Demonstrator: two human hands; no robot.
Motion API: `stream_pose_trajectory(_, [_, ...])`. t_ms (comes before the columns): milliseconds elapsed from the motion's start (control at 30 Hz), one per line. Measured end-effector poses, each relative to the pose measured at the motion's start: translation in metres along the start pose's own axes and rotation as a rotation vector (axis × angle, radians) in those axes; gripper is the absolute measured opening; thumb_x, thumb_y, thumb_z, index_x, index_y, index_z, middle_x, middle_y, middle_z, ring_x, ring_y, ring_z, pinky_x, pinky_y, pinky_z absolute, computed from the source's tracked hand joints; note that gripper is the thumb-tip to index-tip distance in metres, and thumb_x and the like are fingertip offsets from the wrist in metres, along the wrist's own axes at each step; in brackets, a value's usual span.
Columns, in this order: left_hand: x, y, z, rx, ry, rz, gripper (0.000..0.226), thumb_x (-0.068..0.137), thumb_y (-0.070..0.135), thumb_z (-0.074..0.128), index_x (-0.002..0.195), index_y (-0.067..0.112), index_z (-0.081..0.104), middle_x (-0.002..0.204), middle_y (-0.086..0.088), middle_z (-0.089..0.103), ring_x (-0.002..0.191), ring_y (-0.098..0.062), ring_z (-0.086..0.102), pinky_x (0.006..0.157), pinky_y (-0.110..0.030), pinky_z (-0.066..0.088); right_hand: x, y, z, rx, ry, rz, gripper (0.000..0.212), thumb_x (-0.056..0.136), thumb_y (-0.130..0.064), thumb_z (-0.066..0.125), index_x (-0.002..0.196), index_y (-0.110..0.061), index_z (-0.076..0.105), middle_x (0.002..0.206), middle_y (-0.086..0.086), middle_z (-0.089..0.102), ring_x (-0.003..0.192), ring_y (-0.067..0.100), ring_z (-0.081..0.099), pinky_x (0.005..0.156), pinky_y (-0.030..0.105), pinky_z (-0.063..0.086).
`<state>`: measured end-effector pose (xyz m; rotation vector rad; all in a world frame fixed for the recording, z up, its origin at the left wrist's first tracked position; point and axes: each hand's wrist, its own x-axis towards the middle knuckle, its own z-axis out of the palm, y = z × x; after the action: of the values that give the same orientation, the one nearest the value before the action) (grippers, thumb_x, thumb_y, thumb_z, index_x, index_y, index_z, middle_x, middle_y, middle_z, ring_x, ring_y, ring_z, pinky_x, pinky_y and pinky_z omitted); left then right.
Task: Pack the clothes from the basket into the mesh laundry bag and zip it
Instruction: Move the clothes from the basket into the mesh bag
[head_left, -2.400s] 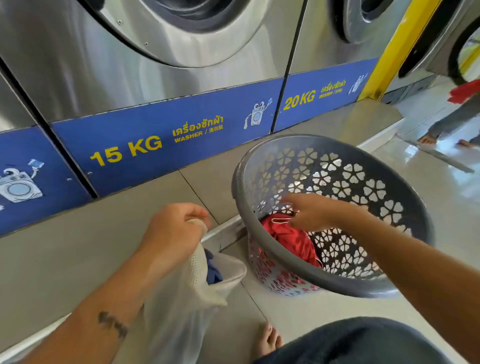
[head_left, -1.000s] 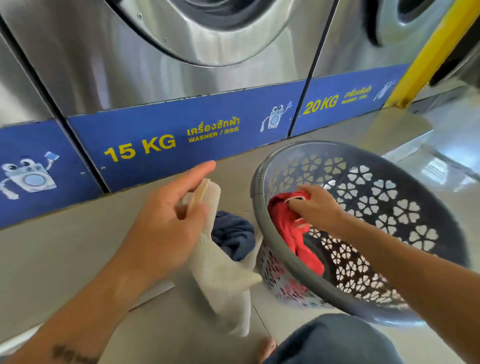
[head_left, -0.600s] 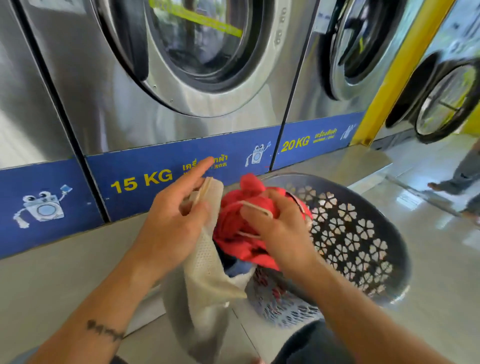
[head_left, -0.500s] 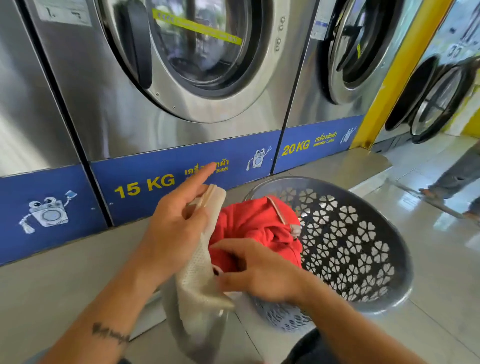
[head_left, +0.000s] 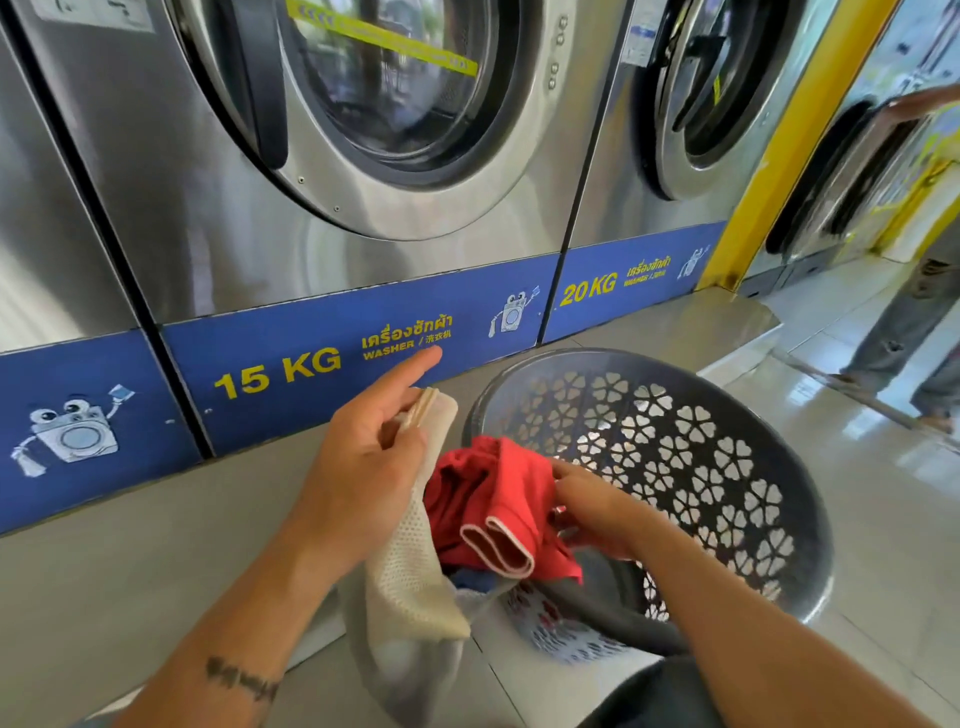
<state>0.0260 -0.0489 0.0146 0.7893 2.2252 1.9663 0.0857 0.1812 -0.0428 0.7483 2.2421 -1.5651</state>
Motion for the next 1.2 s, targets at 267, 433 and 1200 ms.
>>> stream_pose_trajectory(267, [0.001, 0.005, 0.008, 0.013, -0.032, -0.014, 0.059, 0.09, 0.011, 0.051, 0.131, 0.054, 0.051, 0.107, -0.021, 0.066, 0.075, -0.039, 0.056, 0.068, -0.05, 0.054, 0.001, 0.001, -0.005, -0.184, 0.042, -0.169, 0.046, 0.075, 0.009, 0.041, 0.098, -0.023, 0.064, 0.079, -0.001, 0.064, 0.069, 0.013, 0.058, 0.058, 0.02, 0.046])
stream_pose_trajectory(433, [-0.001, -0.002, 0.004, 0.049, -0.014, -0.043, 0.055, 0.086, 0.022, 0.053, 0.131, 0.053, 0.054, 0.104, -0.004, 0.072, 0.088, -0.041, 0.062, 0.08, -0.046, 0.055, 0.002, 0.001, -0.001, -0.518, 0.182, -0.207, 0.025, 0.068, -0.006, 0.046, 0.076, -0.002, 0.069, 0.091, 0.017, 0.064, 0.091, 0.024, 0.055, 0.093, 0.048, 0.05])
stream_pose_trajectory(1200, [-0.009, 0.014, -0.018, -0.109, -0.013, -0.027, 0.079, 0.087, -0.015, 0.046, 0.132, 0.05, 0.056, 0.104, -0.013, 0.074, 0.088, -0.024, 0.062, 0.084, -0.034, 0.045, -0.053, -0.045, 0.092, -0.933, -0.127, -0.776, 0.023, 0.067, -0.015, 0.053, 0.087, -0.007, 0.06, 0.091, 0.011, 0.067, 0.08, 0.033, 0.061, 0.077, 0.046, 0.053])
